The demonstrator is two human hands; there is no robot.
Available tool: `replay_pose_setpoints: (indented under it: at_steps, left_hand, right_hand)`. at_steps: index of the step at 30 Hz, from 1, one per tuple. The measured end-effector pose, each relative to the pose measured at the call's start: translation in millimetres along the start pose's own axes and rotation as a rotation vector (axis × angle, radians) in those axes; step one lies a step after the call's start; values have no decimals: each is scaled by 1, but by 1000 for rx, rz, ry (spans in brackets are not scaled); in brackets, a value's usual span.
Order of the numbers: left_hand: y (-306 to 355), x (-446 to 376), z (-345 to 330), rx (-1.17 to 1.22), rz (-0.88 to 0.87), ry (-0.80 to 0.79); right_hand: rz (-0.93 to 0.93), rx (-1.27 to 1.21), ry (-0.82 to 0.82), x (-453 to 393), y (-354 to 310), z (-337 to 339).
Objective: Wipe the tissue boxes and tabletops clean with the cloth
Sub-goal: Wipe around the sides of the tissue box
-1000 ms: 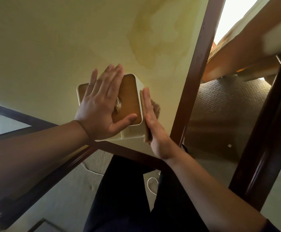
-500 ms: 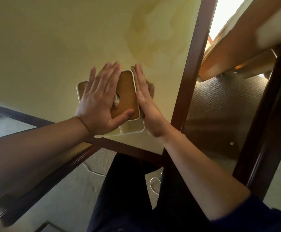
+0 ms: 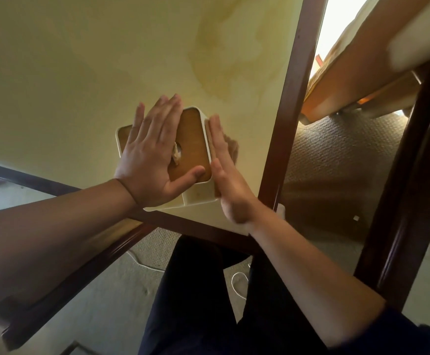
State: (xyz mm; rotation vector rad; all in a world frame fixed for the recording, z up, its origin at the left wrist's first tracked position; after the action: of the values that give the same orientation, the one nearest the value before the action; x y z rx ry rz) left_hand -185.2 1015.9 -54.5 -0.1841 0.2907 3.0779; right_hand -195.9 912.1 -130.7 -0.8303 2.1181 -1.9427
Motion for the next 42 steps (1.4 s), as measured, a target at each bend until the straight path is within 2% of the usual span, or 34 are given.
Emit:
replay_pose_setpoints:
  at_steps: [7, 12, 21, 25, 29, 34, 36, 39, 42]
  left_hand:
    - [1, 0, -1, 0, -3, -5]
    - [1, 0, -1, -4, 0, -2]
    - [0, -1, -1, -12, -7, 1]
    - [0, -1, -1, 4, -3, 0]
    - [0, -1, 0, 5, -4, 2]
    - [2, -1, 1, 5, -11, 5]
    - [1, -1, 1, 1, -9, 6]
    - [1, 0, -1, -1, -3, 2]
    - [0, 1, -1, 1, -3, 6]
  right_hand:
    - [85, 94, 38, -58, -27, 2]
    - [117, 45, 21, -25, -18, 3]
    - [55, -53, -78, 41, 4, 4]
    - [-3, -50, -47, 13, 1, 1]
    - [29, 41, 7, -41, -14, -3]
    - [-57, 46, 11, -87, -23, -5]
    - [-48, 50, -8, -82, -22, -5]
    - [62, 67, -16, -51, -15, -1]
    - [-17, -26, -31, -8, 2, 3]
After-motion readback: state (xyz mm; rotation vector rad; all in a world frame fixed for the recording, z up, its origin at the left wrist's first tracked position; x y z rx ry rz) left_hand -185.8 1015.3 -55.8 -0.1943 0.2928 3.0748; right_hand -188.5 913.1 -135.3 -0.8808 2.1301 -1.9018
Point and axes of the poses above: each hand's wrist, its own x-axis away from the middle knuckle, its own z-axis out of the back of the hand, y = z × x, the point moved 10 cm from there along -x, towards the middle knuckle, and after that the axes turned 15 degrees about y, right-handed, at the moved point
